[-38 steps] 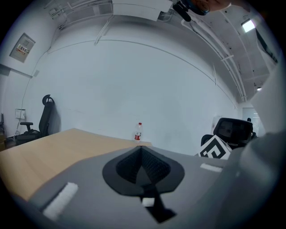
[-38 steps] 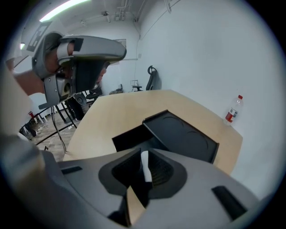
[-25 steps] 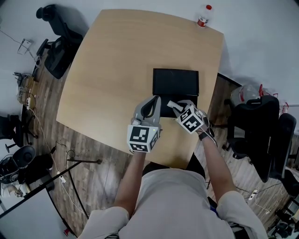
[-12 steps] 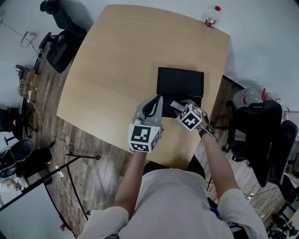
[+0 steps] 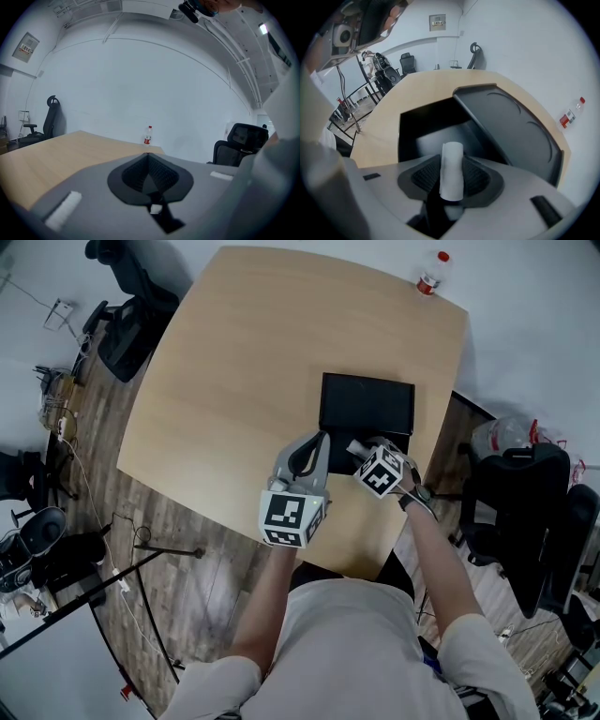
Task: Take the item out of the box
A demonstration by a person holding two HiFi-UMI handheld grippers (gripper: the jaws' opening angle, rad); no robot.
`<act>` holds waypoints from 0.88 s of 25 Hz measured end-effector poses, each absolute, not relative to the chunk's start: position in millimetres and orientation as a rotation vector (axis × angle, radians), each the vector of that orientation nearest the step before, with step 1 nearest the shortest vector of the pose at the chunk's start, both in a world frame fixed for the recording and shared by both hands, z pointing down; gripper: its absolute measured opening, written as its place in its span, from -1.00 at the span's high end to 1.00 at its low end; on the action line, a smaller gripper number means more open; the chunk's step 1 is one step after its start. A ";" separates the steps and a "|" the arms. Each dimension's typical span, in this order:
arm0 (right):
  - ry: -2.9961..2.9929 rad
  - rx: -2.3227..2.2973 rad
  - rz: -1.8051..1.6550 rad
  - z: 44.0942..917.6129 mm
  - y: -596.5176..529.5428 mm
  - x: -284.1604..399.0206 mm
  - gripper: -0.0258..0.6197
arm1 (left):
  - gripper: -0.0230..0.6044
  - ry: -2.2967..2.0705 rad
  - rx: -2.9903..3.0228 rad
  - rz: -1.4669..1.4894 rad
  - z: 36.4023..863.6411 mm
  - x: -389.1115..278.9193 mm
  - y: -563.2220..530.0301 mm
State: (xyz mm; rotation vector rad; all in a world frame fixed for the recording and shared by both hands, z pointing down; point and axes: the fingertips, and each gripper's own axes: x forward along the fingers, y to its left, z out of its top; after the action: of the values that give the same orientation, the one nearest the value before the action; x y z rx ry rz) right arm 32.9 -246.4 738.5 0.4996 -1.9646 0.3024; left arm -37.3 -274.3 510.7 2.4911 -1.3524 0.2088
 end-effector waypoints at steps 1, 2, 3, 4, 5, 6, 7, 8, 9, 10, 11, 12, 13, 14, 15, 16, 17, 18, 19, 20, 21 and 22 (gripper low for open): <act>-1.960 0.500 0.301 740.4 -246.3 34.2 0.54 | 0.91 -1.353 2.491 0.209 511.0 -36.9 -273.0; -1.956 0.500 0.300 742.2 -246.0 35.4 0.54 | 0.91 -1.353 2.491 0.209 511.3 -36.2 -271.7; -1.954 0.501 0.299 743.4 -246.0 36.4 0.54 | 0.91 -1.352 2.491 0.209 511.5 -35.3 -270.5; -1.953 0.504 0.298 743.9 -246.4 37.0 0.56 | 0.91 -1.350 2.491 0.208 511.3 -34.5 -269.4; -1.952 0.507 0.296 743.8 -247.2 37.2 0.57 | 0.91 -1.347 2.492 0.207 510.7 -34.2 -268.3; -1.951 0.509 0.292 743.4 -248.1 37.1 0.58 | 0.91 -1.345 2.494 0.206 509.7 -34.2 -267.3; -1.949 0.509 0.285 743.0 -248.8 36.8 0.58 | 0.91 -1.344 2.496 0.204 508.5 -34.5 -266.2; -1.947 0.506 0.276 742.7 -249.0 36.5 0.58 | 0.91 -1.345 2.497 0.201 507.4 -34.8 -265.1; -1.943 0.501 0.266 742.6 -248.6 36.4 0.58 | 0.91 -1.347 2.497 0.198 506.7 -35.1 -264.2; -1.939 0.495 0.258 742.5 -247.6 36.5 0.58 | 0.91 -1.349 2.496 0.195 506.2 -35.4 -263.5; -1.937 0.490 0.251 742.1 -246.6 36.5 0.58 | 0.91 -1.352 2.495 0.193 505.6 -35.8 -263.1; -1.936 0.489 0.245 741.2 -246.1 36.1 0.58 | 0.91 -1.355 2.495 0.190 504.6 -36.5 -262.8; -1.937 0.493 0.240 739.7 -246.1 35.7 0.58 | 0.91 -1.359 2.495 0.187 503.5 -37.7 -262.5; -1.937 0.501 0.234 737.9 -246.5 35.5 0.58 | 0.91 -1.363 2.496 0.185 502.3 -39.0 -261.9; -1.937 0.509 0.230 735.8 -246.8 35.5 0.58 | 0.91 -1.367 2.497 0.185 501.3 -40.2 -261.1; -1.938 0.517 0.226 733.4 -246.9 35.7 0.58 | 0.91 -1.372 2.499 0.185 500.6 -41.2 -259.9; -1.939 0.523 0.222 730.6 -246.8 36.0 0.58 | 0.91 -1.375 2.501 0.186 500.2 -41.8 -258.6; -1.940 0.529 0.217 727.7 -246.9 36.5 0.58 | 0.91 -1.377 2.502 0.187 500.0 -42.0 -257.2; -1.943 0.535 0.214 724.7 -247.1 37.0 0.58 | 0.91 -1.378 2.502 0.187 499.8 -42.1 -255.8; -1.946 0.542 0.212 721.3 -247.6 37.4 0.58 | 0.91 -1.379 2.503 0.186 499.5 -42.3 -254.6; -1.951 0.553 0.213 717.5 -248.4 37.6 0.58 | 0.91 -1.380 2.503 0.185 498.8 -42.8 -253.7; -1.956 0.567 0.214 713.4 -249.5 37.7 0.58 | 0.91 -1.381 2.503 0.183 497.7 -43.5 -253.0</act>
State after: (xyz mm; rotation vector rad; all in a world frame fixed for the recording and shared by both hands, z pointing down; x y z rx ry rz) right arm 37.7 -249.5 713.4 0.5671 -1.9562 0.2142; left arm -43.5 -253.0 497.7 2.5033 -1.3813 0.1830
